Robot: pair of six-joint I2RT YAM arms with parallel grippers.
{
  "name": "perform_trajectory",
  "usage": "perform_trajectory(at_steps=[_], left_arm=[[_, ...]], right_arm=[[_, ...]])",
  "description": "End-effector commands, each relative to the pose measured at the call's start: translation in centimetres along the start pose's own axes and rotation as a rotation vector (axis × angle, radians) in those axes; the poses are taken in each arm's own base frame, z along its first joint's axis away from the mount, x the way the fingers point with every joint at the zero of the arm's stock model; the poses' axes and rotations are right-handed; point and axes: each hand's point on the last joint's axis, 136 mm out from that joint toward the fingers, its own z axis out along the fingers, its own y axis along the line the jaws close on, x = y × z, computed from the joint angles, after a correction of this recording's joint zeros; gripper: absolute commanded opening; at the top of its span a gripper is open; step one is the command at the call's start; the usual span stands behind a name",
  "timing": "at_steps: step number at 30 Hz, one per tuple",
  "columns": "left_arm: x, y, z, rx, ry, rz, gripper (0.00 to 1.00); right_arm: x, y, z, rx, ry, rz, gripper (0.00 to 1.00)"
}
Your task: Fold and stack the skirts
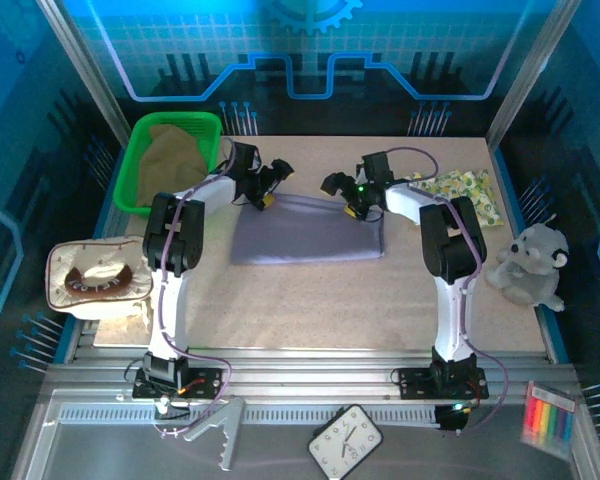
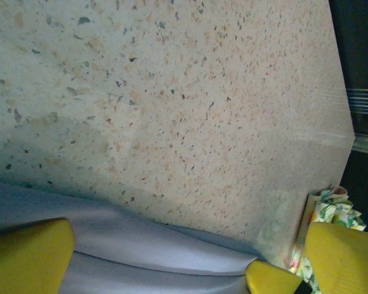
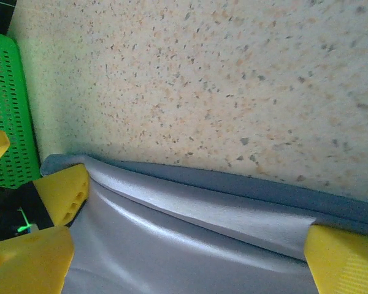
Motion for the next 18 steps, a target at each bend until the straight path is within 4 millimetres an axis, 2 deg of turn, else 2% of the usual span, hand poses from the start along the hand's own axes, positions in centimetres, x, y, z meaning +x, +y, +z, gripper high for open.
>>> perform_trajectory(at_steps=[1,4,8,11,13,15,18], left_arm=[[-0.1,1.7,-1.9,-0.106,-0.016,0.078,0.99],[-0.9,2.0,-2.7,-0.117,-0.029,0.103,0.99],[-1.4,2.7,-1.6,-0.093,0.028,0.1,0.99],[-1.3,3.7,-0.6,-0.119,0.054,0.112,0.99],[-1.2,4.4,-0.1,-0.135,0.06,0.113,0.99],[-1.0,4.4,0.1,-0.126,0.07,0.111,0.99],[-0.6,2.2,-0.9,-0.061,0.095,0.12,0.99]], right_arm=[[-0.5,-0.6,-3.0,0.064,-0.02,-0.065,0.99],[-0.6,-3.4,-4.3,0.17,-0.028,-0.059,0.99],[-0.6,-7.1,-4.1,0.224,0.019,0.002,0.99],[-0.6,-8.7,-4.0,0.251,0.045,0.036,0.99],[-0.6,-9.2,-4.1,0.275,0.052,0.023,0.99],[-0.6,-9.4,-4.5,0.295,0.056,0.01,0.99],[-0.6,-7.6,-5.6,0.25,0.055,-0.009,0.99]])
